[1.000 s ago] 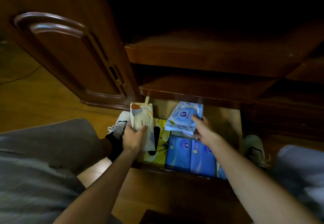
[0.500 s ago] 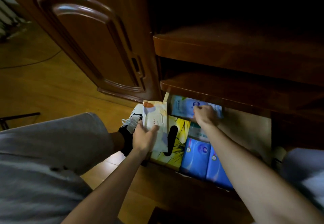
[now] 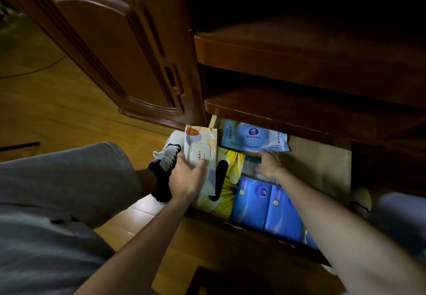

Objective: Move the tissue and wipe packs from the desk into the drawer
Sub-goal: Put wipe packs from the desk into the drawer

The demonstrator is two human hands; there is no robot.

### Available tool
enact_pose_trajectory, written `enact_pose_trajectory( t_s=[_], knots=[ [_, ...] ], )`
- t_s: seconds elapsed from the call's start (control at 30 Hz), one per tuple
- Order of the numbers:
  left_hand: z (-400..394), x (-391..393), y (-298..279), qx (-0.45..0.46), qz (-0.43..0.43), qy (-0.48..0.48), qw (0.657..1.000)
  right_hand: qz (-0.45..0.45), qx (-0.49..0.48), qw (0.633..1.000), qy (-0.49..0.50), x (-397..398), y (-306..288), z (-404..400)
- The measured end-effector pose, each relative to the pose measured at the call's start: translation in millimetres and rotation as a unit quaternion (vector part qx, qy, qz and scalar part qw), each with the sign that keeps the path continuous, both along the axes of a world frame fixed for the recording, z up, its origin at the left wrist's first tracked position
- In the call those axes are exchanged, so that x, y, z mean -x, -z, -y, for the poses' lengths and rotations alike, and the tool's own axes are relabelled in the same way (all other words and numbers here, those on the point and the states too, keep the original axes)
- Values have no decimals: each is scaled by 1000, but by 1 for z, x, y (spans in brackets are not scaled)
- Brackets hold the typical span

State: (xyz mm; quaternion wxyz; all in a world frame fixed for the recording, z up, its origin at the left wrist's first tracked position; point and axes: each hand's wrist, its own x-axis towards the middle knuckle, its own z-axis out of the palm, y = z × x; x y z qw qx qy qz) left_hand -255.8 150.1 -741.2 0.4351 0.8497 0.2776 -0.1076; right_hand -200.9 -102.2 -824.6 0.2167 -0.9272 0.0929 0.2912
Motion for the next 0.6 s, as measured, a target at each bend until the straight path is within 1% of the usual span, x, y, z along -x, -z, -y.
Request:
enact_pose_trajectory(
  t_s=[0.07, 0.13, 0.23, 0.33, 0.4, 0.5, 0.6],
  knots=[
    [2, 0, -2, -7, -3, -1, 1000, -3, 52, 998, -35, 8, 1, 6],
    [2, 0, -2, -11, 0, -1, 1000, 24, 82, 994, -66, 10, 0, 12],
    [1, 2, -1, -6, 2, 4, 1000, 75, 19, 997, -21, 5, -2, 17],
    [0, 3, 0, 12, 12, 1, 1000, 119, 6, 993, 15, -5, -7, 20],
    [1, 3, -1, 19, 13, -1, 1000, 105, 17, 994, 1, -16, -11, 19],
    [2, 1, -1, 14, 10, -3, 1000, 41, 51, 997, -42, -28, -10, 15],
    [3, -1, 0, 13, 1, -5, 1000, -1, 117, 990, -77, -31, -8, 17]
  ],
)
